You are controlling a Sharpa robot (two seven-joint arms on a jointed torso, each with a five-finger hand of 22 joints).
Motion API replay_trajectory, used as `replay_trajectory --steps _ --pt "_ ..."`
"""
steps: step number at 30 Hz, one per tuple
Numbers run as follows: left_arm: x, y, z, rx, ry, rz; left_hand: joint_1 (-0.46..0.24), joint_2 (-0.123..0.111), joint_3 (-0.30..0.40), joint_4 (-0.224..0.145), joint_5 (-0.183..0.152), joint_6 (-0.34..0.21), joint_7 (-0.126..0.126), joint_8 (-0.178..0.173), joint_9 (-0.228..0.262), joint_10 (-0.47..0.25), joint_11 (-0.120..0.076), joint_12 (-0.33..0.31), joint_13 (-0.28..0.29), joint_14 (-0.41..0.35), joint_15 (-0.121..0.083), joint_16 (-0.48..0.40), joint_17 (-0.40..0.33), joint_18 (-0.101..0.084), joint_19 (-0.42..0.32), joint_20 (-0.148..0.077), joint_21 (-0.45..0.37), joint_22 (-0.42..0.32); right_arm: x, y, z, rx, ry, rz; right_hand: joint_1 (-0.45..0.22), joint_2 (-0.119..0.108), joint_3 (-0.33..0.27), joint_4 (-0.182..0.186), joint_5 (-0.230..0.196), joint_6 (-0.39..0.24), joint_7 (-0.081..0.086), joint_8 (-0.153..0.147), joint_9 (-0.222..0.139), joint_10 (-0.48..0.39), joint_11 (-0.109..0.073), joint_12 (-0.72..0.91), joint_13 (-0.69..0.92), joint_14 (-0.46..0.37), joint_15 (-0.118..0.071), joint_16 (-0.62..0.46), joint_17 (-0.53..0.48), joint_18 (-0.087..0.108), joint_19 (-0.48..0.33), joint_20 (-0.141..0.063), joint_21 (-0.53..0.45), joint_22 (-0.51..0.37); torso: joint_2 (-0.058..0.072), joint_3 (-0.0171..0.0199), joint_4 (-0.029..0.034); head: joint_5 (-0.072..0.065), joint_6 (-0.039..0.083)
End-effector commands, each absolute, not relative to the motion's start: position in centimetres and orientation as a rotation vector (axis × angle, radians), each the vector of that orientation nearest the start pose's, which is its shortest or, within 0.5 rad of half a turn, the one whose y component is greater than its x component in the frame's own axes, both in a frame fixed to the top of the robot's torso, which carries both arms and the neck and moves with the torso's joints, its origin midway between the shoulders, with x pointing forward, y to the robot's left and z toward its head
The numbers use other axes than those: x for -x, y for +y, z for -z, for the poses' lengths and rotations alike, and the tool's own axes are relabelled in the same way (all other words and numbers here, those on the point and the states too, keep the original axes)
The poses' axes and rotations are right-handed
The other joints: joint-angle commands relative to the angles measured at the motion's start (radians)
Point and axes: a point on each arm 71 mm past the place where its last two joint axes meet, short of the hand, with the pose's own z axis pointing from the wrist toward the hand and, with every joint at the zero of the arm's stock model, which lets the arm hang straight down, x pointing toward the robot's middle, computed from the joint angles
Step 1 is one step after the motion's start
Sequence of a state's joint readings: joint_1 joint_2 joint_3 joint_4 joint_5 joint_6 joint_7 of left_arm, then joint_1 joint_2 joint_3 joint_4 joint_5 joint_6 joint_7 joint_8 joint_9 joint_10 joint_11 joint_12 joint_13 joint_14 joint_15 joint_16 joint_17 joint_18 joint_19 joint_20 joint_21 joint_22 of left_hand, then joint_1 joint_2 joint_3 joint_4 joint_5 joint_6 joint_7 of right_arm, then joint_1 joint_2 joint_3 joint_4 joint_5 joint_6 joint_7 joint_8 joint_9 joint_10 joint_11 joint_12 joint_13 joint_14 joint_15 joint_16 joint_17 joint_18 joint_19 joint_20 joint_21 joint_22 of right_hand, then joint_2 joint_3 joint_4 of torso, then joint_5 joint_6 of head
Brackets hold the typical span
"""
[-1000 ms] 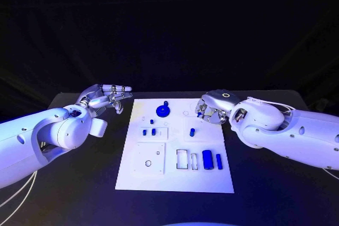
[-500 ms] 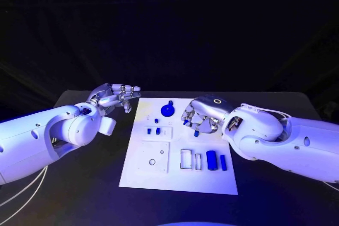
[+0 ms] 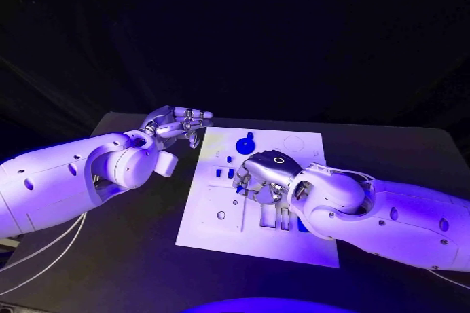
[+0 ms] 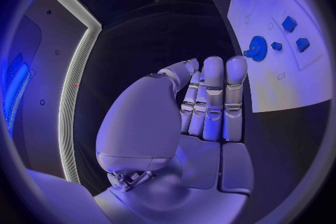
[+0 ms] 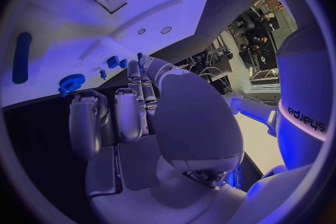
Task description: Assemble the parts on the task board
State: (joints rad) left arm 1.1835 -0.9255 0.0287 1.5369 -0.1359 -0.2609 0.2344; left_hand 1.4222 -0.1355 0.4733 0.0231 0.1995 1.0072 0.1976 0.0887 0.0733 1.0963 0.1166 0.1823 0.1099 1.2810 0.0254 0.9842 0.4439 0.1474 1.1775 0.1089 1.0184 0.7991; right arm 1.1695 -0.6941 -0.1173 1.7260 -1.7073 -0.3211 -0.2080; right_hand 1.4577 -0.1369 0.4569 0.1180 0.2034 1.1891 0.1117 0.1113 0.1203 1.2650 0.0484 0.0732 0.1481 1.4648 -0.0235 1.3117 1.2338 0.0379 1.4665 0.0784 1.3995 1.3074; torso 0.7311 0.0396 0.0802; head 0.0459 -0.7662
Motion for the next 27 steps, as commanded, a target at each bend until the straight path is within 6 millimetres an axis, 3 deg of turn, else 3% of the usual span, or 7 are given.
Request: replay_trajectory --steps 1,16,27 --pt "-48.9 23.8 16.6 1.061 1.532 1.463 -0.007 -0.001 0.000 -0.005 0.004 -0.007 -0.001 -0.002 -0.001 -0.006 0.001 0.004 -0.001 -0.006 0.000 -0.004 -0.001 0.015 -0.007 0.002 -0.003 0.001 -40.6 -6.9 20.5 0.551 1.619 -0.800 -0.005 0.003 0.000 -0.005 0.004 0.004 0.002 -0.001 0.002 0.005 0.001 -0.004 0.000 0.048 -0.008 0.006 0.001 -0.001 0.048 -0.007 0.004 0.167 0.000 0.0003 -0.0007 0.013 -0.010" --pt "-48.7 23.4 16.6 1.059 1.543 1.473 -0.007 -0.001 0.001 -0.005 0.004 -0.007 -0.001 -0.001 -0.001 -0.006 0.001 0.005 -0.001 -0.006 0.000 -0.004 -0.001 0.015 -0.007 0.002 -0.004 0.000 -40.5 -6.4 22.4 0.559 1.669 -0.804 -0.005 0.004 0.001 -0.007 0.005 0.003 0.003 -0.001 0.002 0.005 0.001 -0.005 0.000 0.049 -0.007 0.011 0.007 -0.003 0.051 -0.007 0.012 0.172 -0.001 0.0017 -0.0013 0.036 -0.033" --pt "-48.7 23.4 16.6 1.060 1.550 1.473 -0.007 0.000 0.001 -0.005 0.004 -0.007 -0.001 0.000 -0.001 -0.006 0.001 0.006 -0.001 -0.006 0.000 -0.005 -0.002 0.015 -0.008 0.002 -0.005 -0.001 -40.7 -6.4 22.9 0.557 1.684 -0.795 -0.005 0.004 0.001 -0.008 0.006 0.003 0.003 -0.001 0.002 0.005 0.001 -0.005 -0.001 0.049 -0.007 0.012 0.007 -0.003 0.051 -0.007 0.012 0.172 -0.001 0.0015 -0.0005 0.038 -0.038"
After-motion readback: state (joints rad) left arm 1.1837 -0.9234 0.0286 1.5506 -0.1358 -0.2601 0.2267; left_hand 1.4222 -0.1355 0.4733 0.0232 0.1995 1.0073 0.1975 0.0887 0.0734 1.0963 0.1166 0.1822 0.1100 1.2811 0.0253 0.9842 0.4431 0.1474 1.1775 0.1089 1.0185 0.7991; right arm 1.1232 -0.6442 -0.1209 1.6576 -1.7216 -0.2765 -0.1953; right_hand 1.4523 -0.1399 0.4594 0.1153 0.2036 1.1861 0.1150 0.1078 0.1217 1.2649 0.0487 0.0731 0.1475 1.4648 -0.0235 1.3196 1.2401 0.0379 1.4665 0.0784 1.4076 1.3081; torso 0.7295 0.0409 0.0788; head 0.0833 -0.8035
